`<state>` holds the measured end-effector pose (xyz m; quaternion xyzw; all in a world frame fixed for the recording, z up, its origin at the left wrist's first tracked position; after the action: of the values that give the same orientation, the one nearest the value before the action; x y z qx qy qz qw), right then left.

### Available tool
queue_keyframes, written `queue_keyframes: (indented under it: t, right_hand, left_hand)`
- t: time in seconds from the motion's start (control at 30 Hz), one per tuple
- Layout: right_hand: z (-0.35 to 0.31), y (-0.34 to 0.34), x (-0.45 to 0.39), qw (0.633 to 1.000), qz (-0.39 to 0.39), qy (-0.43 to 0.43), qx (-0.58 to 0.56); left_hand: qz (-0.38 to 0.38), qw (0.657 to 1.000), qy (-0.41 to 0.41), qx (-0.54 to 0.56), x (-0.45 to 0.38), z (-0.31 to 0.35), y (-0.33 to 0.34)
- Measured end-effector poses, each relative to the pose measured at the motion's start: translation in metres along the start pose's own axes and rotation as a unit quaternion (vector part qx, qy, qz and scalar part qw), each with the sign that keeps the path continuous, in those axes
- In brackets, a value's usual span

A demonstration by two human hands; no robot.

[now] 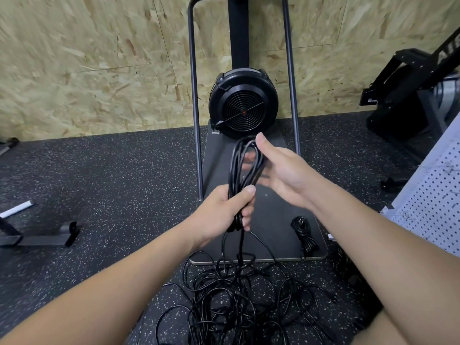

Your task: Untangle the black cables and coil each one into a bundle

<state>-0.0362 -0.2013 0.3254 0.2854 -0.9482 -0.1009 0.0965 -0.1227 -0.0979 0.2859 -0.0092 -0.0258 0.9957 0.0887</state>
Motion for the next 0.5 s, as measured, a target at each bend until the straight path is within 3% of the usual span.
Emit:
queue_keyframes:
  t: [0.1,0.17,0.27,0.37,0.5]
  right_hand:
    - [0.020,-0.015,0.000,0.998,-0.014,0.057,0.007]
    - [0.036,-0.018,0.001,0.993,-0.025,0.081,0.080]
    - [0.068,0.001,0.010,0.947,-0.126,0.124,0.269]
    - [0.098,0.026,0.025,0.909,-0.220,0.167,0.313]
    - [0.097,0.024,0.016,0.903,-0.182,0.153,0.357]
  left_hand:
    - [0.056,0.998,0.010,0.011,-0.004,0.002,-0.017]
    - [0.082,0.996,0.018,0.019,-0.007,0.005,-0.026]
    - [0.120,0.992,0.036,0.031,-0.012,0.012,-0.037]
    - [0.158,0.985,0.055,0.051,-0.017,0.017,-0.048]
    - [0.185,0.978,0.063,0.074,-0.018,0.025,-0.065]
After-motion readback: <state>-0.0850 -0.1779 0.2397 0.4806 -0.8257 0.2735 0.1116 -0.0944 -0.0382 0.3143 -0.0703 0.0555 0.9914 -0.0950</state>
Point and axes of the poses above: each hand's wrist, its own x-axis away from the middle knuckle, its own y-axis out of the palm, z = x × y, the point moved 9 cm from there along -x, towards the middle knuckle, and after that the axes turned 4 degrees about y, right-handed, at the moved point
